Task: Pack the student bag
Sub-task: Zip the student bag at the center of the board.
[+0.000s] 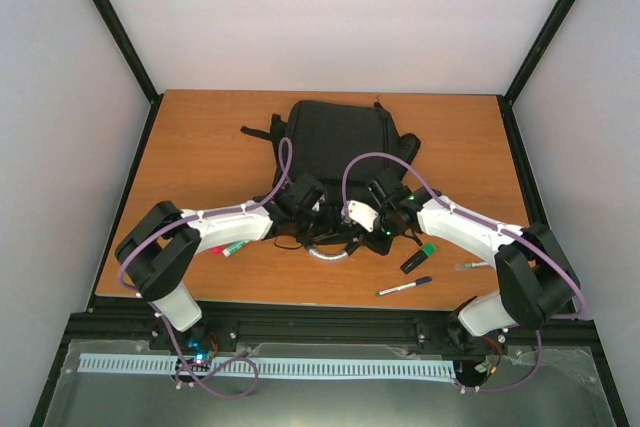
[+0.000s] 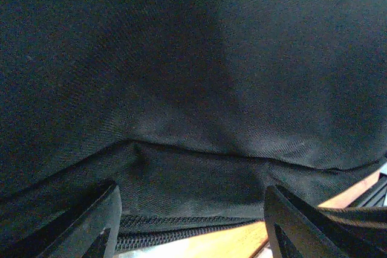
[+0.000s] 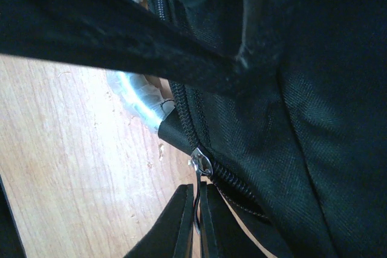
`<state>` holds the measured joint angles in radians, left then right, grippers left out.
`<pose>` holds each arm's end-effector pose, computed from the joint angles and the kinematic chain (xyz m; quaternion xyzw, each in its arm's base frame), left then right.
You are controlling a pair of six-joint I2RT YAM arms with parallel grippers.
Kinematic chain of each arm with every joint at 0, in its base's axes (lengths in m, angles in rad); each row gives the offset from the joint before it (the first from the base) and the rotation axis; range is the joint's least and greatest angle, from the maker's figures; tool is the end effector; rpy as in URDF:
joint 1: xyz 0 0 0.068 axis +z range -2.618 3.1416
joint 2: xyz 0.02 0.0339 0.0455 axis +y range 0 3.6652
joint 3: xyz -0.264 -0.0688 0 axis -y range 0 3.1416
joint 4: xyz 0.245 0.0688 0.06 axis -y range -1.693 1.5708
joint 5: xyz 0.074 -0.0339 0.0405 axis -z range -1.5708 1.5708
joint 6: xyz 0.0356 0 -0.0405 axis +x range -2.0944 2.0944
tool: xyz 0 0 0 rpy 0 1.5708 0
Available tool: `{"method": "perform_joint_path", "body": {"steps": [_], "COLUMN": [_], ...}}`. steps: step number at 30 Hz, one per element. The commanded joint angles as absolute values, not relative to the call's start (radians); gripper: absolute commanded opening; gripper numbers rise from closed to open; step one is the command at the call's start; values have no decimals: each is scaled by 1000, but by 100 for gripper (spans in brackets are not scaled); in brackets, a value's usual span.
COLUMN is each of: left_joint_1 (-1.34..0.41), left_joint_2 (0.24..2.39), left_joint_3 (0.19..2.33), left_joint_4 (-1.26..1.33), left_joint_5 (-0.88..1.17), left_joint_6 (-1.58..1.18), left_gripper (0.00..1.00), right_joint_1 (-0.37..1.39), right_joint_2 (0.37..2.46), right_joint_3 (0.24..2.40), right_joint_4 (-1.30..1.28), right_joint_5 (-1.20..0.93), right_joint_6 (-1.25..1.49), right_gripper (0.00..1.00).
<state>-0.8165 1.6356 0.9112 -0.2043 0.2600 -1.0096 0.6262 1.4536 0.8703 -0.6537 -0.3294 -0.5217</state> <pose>0.2161 -0.2433 0.1727 -0.0500 0.9405 -0.3228 0.0939 0.2055 0.1629 0.1891 -0.5510 0.8021 0.1700 0.1552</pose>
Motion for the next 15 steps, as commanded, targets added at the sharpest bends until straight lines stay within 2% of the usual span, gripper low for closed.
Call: {"method": "perform_joint_path", "body": {"steps": [1, 5, 12, 13, 15], "left_joint_1": [-828, -828, -828, -828, -827], "left_joint_2": [1687, 1704, 1693, 1680, 1645], "left_joint_3": [957, 964, 963, 963, 964], "left_joint_4": [-124, -105, -106, -119, -158], "left_joint_5": [302, 311, 306, 293, 257], "left_joint_6": [-1051, -1045, -1006, -994, -971], "left_gripper": [64, 49, 14, 6, 1], "right_joint_1": [638, 637, 636, 634, 634], "right_joint_2": [1448, 1446, 1439, 1439, 1436], "right_joint_3": [877, 874, 864, 863, 856], "right_joint_4": [-632, -630, -626, -626, -625], "right_joint_5": [-364, -364, -348, -344, -339], "right_joint_6": [-508, -508, -509, -508, -509], "right_gripper": [3, 3, 3, 3, 3]}}
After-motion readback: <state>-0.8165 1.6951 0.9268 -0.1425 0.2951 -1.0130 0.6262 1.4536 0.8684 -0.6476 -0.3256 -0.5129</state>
